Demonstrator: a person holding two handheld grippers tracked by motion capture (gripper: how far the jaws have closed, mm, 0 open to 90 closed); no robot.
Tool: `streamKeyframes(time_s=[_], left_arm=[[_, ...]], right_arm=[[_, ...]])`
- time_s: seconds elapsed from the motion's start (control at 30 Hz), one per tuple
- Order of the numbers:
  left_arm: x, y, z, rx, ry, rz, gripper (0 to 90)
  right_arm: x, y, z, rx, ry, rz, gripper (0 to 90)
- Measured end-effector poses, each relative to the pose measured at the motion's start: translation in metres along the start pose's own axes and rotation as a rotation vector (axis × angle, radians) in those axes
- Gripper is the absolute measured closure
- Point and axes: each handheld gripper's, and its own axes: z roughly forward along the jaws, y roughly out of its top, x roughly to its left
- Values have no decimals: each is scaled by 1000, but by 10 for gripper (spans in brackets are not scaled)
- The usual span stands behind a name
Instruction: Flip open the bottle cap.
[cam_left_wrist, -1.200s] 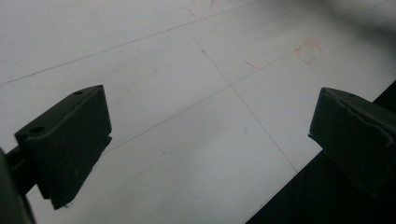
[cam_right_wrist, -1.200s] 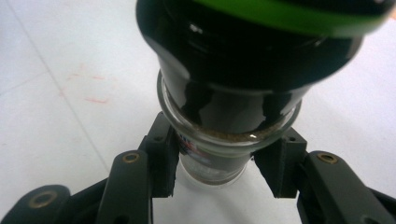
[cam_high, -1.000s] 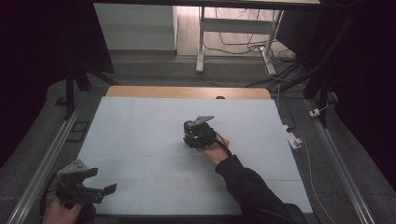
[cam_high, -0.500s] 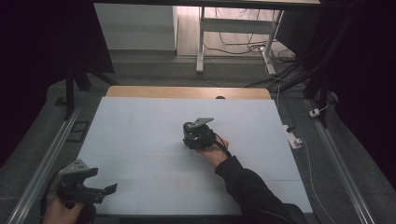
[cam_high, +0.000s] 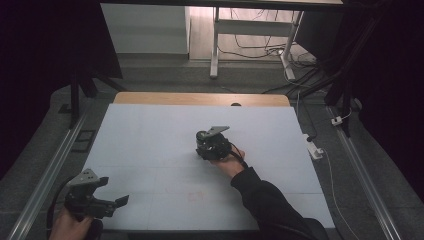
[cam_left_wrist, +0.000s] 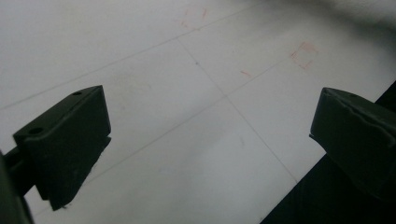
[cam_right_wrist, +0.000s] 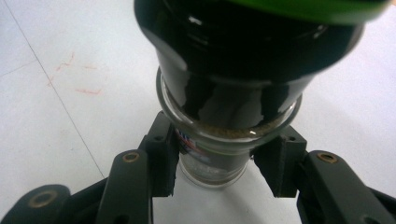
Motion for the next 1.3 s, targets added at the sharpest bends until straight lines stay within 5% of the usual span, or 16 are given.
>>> streamKeyframes(time_s=[0.67,1.07,1.3], left_arm=[[-6,36,31,-70,-82,115,0],[-8,66,56,-67,-127,130,0],[-12,84,74,-47,-133,172,0]], right_arm=[[0,0,0,2,-1,-5,523],[-1,1,0,5,3,-5,523],[-1,1,0,8,3,-7,523]])
